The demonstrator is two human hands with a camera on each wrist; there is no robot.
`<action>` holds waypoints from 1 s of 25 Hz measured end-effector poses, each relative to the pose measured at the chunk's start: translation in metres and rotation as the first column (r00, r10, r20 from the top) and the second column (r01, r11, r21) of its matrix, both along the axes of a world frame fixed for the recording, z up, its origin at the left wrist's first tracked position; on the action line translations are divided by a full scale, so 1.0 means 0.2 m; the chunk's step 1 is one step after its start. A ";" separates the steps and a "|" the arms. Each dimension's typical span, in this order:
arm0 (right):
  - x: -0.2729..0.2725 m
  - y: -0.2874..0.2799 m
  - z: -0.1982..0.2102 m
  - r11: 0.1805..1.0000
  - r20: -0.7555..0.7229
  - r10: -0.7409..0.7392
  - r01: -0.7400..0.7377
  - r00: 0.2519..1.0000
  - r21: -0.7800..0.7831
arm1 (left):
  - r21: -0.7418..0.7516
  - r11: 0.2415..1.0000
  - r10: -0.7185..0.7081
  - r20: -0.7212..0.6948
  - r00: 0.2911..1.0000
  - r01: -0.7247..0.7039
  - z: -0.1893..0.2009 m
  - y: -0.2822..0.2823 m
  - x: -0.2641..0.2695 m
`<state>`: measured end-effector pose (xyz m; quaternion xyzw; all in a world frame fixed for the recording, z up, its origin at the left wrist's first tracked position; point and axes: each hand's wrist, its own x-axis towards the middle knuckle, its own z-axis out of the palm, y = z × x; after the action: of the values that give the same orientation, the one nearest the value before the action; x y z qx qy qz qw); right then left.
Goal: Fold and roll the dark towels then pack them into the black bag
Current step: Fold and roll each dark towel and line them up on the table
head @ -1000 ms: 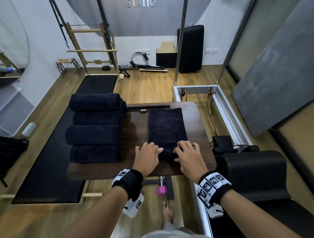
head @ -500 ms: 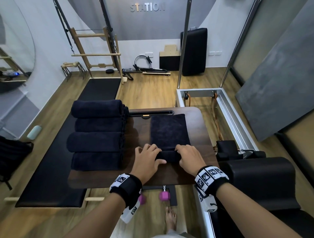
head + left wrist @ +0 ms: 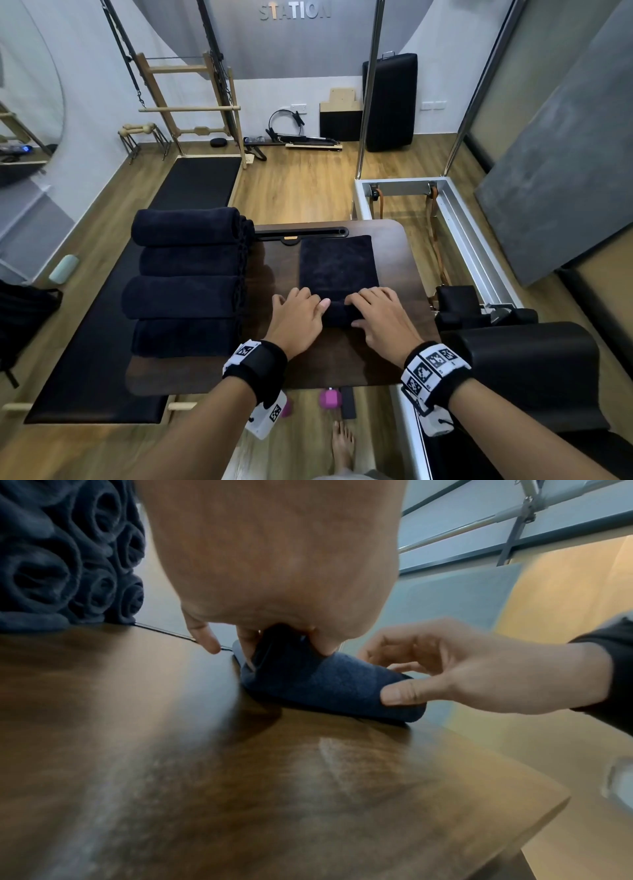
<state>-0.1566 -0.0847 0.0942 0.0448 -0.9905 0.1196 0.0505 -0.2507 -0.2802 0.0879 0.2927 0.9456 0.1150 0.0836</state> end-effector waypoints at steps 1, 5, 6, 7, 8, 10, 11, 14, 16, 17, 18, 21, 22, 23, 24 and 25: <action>-0.03 0.01 0.00 0.999 0.015 0.009 -0.009 1.000 -0.032 | 0.008 1.000 0.002 -0.042 0.999 -0.002 0.00 0.00 0.00; -0.16 0.04 0.03 0.985 0.140 0.012 0.013 0.990 -0.174 | 0.129 0.991 -0.016 -0.096 0.995 0.028 -0.02 -0.06 0.00; -0.19 0.06 0.03 0.981 0.177 0.008 0.027 0.984 -0.193 | 0.132 0.990 -0.041 -0.076 0.996 0.051 -0.02 -0.07 -0.01; -0.21 0.07 0.03 0.978 0.207 0.004 0.039 0.978 -0.203 | 0.138 0.989 -0.052 -0.049 0.997 0.059 -0.02 -0.08 -0.02; -0.22 0.08 0.03 0.976 0.227 0.002 0.047 0.974 -0.211 | 0.168 0.985 -0.047 -0.014 0.999 0.049 -0.02 -0.08 -0.04; -0.24 0.10 0.04 0.964 0.231 -0.005 0.066 0.973 -0.258 | 0.257 0.966 -0.023 0.048 0.999 0.009 -0.01 -0.07 -0.09; -0.25 0.11 0.04 0.952 0.215 -0.011 0.076 0.977 -0.298 | 0.273 0.962 -0.015 0.061 0.998 -0.002 -0.01 -0.05 -0.11; -0.23 0.10 0.04 0.936 0.110 -0.024 0.061 0.994 -0.346 | 0.228 0.973 0.018 0.087 0.996 -0.038 -0.01 0.01 -0.17; -0.21 0.10 0.03 0.984 0.093 0.000 0.017 0.996 -0.178 | 0.178 0.981 0.062 0.101 0.993 -0.079 0.00 0.05 -0.22; -0.22 0.11 0.02 0.997 0.090 0.000 0.007 0.996 -0.080 | 0.151 0.984 0.084 0.098 0.992 -0.098 0.00 0.08 -0.24; -0.22 0.11 0.02 1.000 0.083 -0.003 0.003 0.997 -0.010 | 0.129 0.985 0.102 0.089 0.991 -0.113 0.00 0.10 -0.26; -0.29 0.13 0.04 0.998 0.067 -0.001 -0.003 0.998 0.055 | 0.116 0.983 0.141 0.046 0.989 -0.146 0.01 0.12 -0.30; -0.32 0.14 0.04 0.999 0.072 0.004 -0.008 0.997 0.052 | 0.135 0.979 0.151 0.026 0.988 -0.153 0.01 0.13 -0.30; -0.35 0.14 0.05 0.999 0.087 0.006 -0.010 0.996 0.036 | 0.166 0.972 0.165 0.015 0.986 -0.165 0.02 0.12 -0.31; -0.37 0.15 0.05 1.000 0.110 0.003 -0.004 0.994 0.007 | 0.207 0.961 0.182 0.021 0.983 -0.182 0.02 0.12 -0.31; -0.41 0.16 0.06 0.999 0.142 -0.008 0.013 0.990 -0.030 | 0.247 0.948 0.198 0.040 0.979 -0.201 0.03 0.12 -0.31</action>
<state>-0.2382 -0.0534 0.1064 0.0301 -0.9899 0.1374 -0.0188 -0.3120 -0.2567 0.0935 0.2030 0.9476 0.2432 0.0410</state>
